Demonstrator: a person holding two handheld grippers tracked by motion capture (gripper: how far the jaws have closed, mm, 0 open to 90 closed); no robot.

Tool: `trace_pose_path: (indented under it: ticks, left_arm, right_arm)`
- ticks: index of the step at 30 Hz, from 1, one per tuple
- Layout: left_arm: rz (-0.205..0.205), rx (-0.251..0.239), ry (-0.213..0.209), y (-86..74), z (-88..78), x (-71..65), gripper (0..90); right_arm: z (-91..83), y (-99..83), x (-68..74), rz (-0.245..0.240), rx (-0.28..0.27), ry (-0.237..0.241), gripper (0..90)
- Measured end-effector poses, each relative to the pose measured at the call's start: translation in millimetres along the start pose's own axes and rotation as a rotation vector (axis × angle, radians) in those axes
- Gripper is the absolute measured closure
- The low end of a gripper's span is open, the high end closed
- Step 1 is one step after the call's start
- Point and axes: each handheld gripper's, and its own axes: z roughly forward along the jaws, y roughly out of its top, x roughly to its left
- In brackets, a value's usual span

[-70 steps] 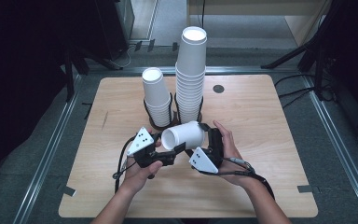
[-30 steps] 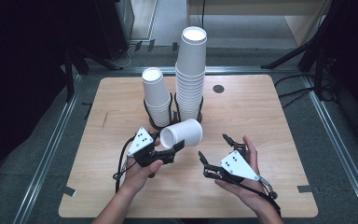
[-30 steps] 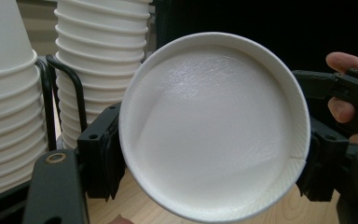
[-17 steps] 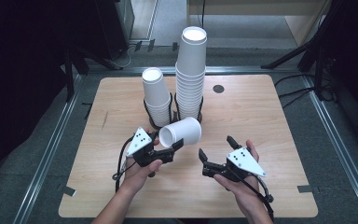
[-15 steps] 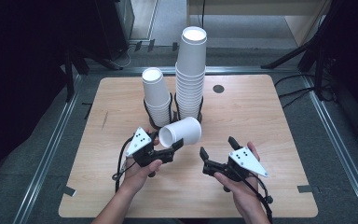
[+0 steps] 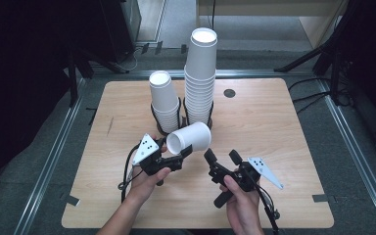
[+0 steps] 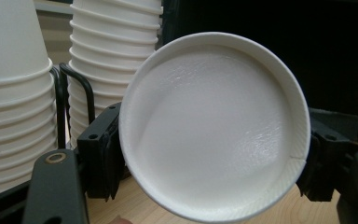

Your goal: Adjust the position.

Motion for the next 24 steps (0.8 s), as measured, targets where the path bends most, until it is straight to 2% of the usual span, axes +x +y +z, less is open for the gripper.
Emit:
trace_pose_path:
  ticks: [1,2,3,5,7,9,14,18,19,20,22,24]
  left_arm:
    - [0.000,-0.004,0.001,-0.3,0.1,-0.4,24.2]
    - [0.000,-0.004,0.001,-0.3,0.1,-0.4,24.2]
    - [0.003,-0.005,0.001,-0.4,0.1,-0.9,24.2]
    - [0.010,-0.005,0.004,-0.5,-0.3,-1.0,24.2]
    - [0.011,-0.012,0.005,-0.5,-0.5,-1.3,24.2]
    - [0.010,-0.016,0.009,-0.3,-0.7,-1.7,24.2]
    - [0.012,-0.022,0.016,-0.1,-1.1,-1.7,24.2]
    - [0.017,-0.021,0.015,-0.2,-1.2,-1.6,24.2]
    - [0.018,-0.021,0.016,-0.3,-1.1,-1.8,24.2]
    - [0.022,-0.022,0.017,-0.3,-1.0,-2.0,24.2]
    - [0.023,-0.024,0.016,-0.3,-1.0,-2.4,24.1]
    - [0.025,-0.027,0.017,-0.1,-1.5,-2.5,24.1]
  right_arm:
    - [0.3,-1.1,0.3,0.046,-0.004,0.010,0.0]
    - [0.3,-1.1,0.3,0.046,-0.004,0.010,0.0]
    - [1.5,-4.1,0.6,0.128,0.005,0.022,0.0]
    - [2.3,-6.0,1.0,0.164,0.016,0.016,0.0]
    - [3.7,-8.5,1.7,0.227,0.039,0.022,0.0]
    - [5.2,-10.7,1.5,0.278,0.058,0.009,0.0]
    - [10.1,-16.7,-4.4,0.432,0.079,-0.010,0.0]
    - [12.4,-19.1,-7.3,0.545,0.080,0.002,0.0]
    - [12.4,-19.1,-7.3,0.545,0.080,0.002,0.0]
    - [13.6,-19.5,-9.0,0.627,0.075,0.029,0.0]
    - [14.0,-19.3,-8.9,0.646,0.070,0.030,0.0]
    - [16.3,-19.3,-11.4,0.721,0.053,0.025,0.0]
